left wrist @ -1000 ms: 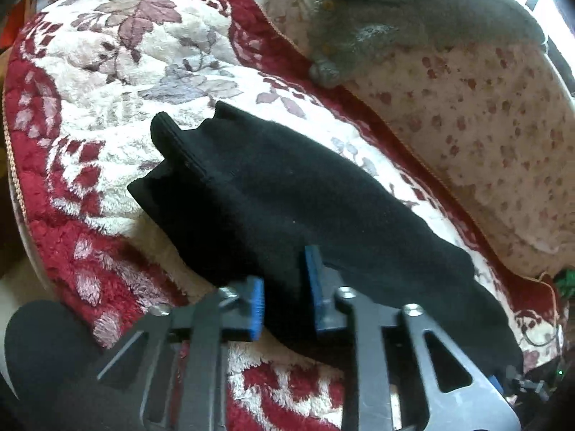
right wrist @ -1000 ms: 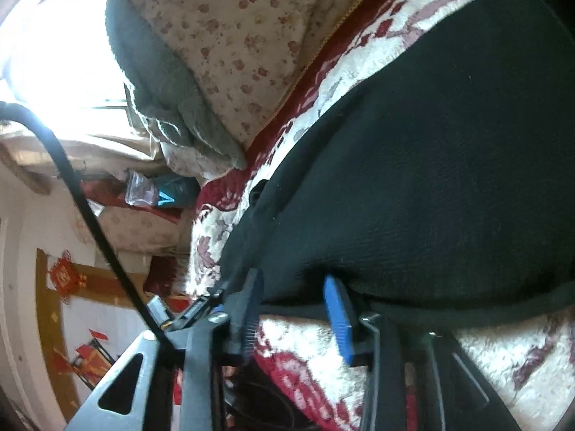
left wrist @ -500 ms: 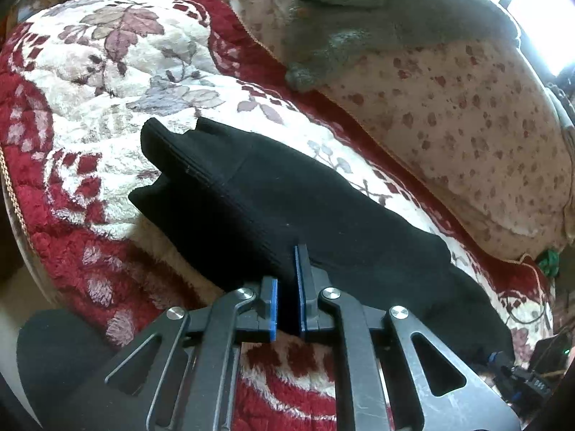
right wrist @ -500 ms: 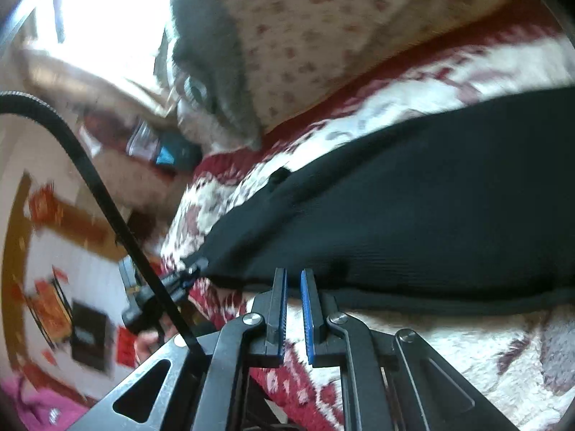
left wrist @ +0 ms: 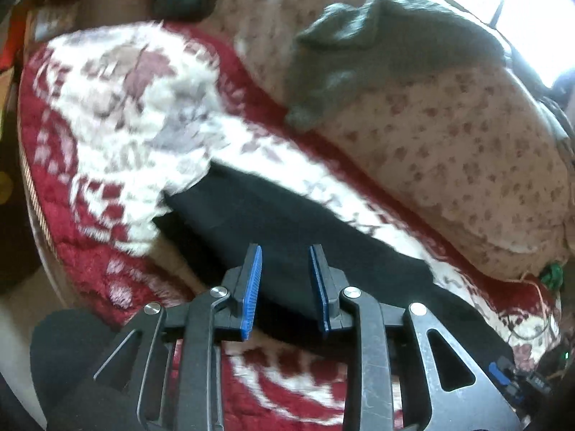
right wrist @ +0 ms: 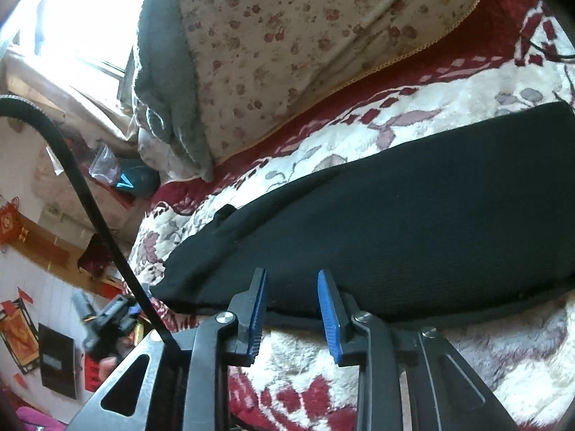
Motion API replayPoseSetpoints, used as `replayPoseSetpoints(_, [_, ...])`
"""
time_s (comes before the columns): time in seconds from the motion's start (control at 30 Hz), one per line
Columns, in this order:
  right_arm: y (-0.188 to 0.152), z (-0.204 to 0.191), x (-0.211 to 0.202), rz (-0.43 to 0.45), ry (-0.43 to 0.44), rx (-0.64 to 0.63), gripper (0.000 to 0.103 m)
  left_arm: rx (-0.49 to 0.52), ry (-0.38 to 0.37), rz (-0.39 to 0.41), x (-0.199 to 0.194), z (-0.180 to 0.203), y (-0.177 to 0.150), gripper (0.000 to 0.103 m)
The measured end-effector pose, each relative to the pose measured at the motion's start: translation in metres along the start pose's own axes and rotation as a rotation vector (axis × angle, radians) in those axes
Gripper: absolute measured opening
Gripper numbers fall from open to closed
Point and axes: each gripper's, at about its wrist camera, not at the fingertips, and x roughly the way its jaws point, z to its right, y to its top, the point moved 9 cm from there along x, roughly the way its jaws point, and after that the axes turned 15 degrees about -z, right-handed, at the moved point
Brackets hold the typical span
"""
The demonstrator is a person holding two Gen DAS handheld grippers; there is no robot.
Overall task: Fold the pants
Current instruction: 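Press the folded pants flat with both grippers open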
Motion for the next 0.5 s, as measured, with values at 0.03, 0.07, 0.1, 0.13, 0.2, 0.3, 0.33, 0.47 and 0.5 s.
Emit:
replayPoseSetpoints(0.03, [0.0,0.001,0.0,-0.004,0.004,0.003,0.029,0.027,-0.002,0.0,-0.002,0.009,-0.001,0.025])
replayPoseSetpoints(0.07, [0.0,0.003,-0.001,-0.004,0.009,0.009,0.03,0.06,-0.015,-0.01,-0.002,0.021,-0.004,0.025])
replayPoseSetpoints(0.1, [-0.001,0.005,-0.004,0.0,0.011,0.014,0.032,0.078,-0.026,-0.019,0.0,0.03,-0.005,0.025])
replayPoseSetpoints(0.13, [-0.001,0.007,-0.007,0.006,0.008,0.017,0.034,0.104,-0.041,-0.033,0.003,0.042,-0.007,0.025])
replayPoseSetpoints(0.2, [-0.005,0.016,-0.017,0.023,0.0,0.037,0.036,0.169,-0.072,-0.074,0.01,0.066,-0.014,0.036])
replayPoseSetpoints(0.3, [-0.015,0.035,-0.035,0.046,0.001,0.085,0.039,0.225,-0.144,-0.138,0.023,0.102,-0.03,0.045])
replayPoseSetpoints(0.33, [-0.018,0.042,-0.042,0.055,-0.008,0.099,0.041,0.244,-0.164,-0.164,0.028,0.115,-0.036,0.045])
replayPoseSetpoints(0.47, [-0.033,0.074,-0.072,0.101,-0.035,0.176,0.045,0.342,-0.218,-0.268,0.049,0.167,-0.064,0.045])
replayPoseSetpoints(0.5, [-0.035,0.08,-0.078,0.112,-0.04,0.193,0.045,0.366,-0.228,-0.287,0.052,0.177,-0.07,0.045])
